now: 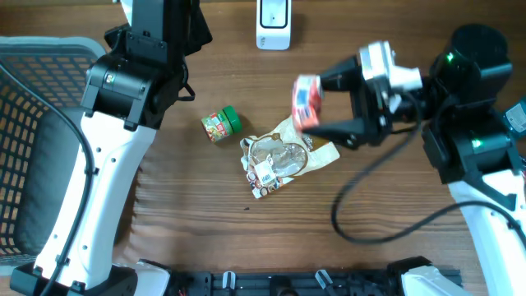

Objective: Scan the item barcode
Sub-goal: 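Hold the red box in front of the scanner window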

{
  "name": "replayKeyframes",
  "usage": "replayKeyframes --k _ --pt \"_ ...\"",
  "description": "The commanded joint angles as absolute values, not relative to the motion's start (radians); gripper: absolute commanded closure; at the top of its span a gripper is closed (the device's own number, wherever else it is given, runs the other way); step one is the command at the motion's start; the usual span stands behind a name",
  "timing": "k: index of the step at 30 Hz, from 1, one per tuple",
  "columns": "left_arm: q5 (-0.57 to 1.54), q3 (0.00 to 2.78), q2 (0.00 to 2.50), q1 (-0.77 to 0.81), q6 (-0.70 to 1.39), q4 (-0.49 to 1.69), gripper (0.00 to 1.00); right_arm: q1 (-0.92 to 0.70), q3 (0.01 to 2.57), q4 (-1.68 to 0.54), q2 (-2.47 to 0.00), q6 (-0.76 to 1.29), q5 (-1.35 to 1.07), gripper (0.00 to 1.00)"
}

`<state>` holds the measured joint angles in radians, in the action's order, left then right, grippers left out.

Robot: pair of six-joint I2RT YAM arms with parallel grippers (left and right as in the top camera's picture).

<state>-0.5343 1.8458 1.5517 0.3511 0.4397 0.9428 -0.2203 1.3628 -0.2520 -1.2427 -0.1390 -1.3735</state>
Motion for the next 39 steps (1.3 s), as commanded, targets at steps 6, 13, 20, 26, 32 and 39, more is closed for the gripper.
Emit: replayKeyframes --k 6,13,20,26,32,39 --pt "-0.555 1.853 1.531 0.348 0.45 0.94 0.0 -0.223 1.382 0.142 -1.512 0.469 -1.063 0.34" --pt "-0.555 1.853 1.531 0.348 0.45 0.94 0.0 -0.223 1.382 0.889 -1.894 1.229 -0.937 0.27" --pt "-0.555 1.853 1.531 0.348 0.45 0.94 0.0 -0.235 1.382 1.181 -2.141 1.631 -0.685 0.28" --pt "-0.555 1.853 1.531 0.348 0.45 0.94 0.0 -0.28 1.394 1.146 -2.161 1.682 -0.496 0.34" --pt "-0.555 1.853 1.531 0.348 0.45 0.94 0.0 -0.337 1.49 0.933 -2.162 1.73 -0.296 0.35" --pt "-0.555 1.853 1.531 0.348 0.45 0.94 0.0 -0.367 1.637 0.715 -2.164 1.734 -0.129 0.35"
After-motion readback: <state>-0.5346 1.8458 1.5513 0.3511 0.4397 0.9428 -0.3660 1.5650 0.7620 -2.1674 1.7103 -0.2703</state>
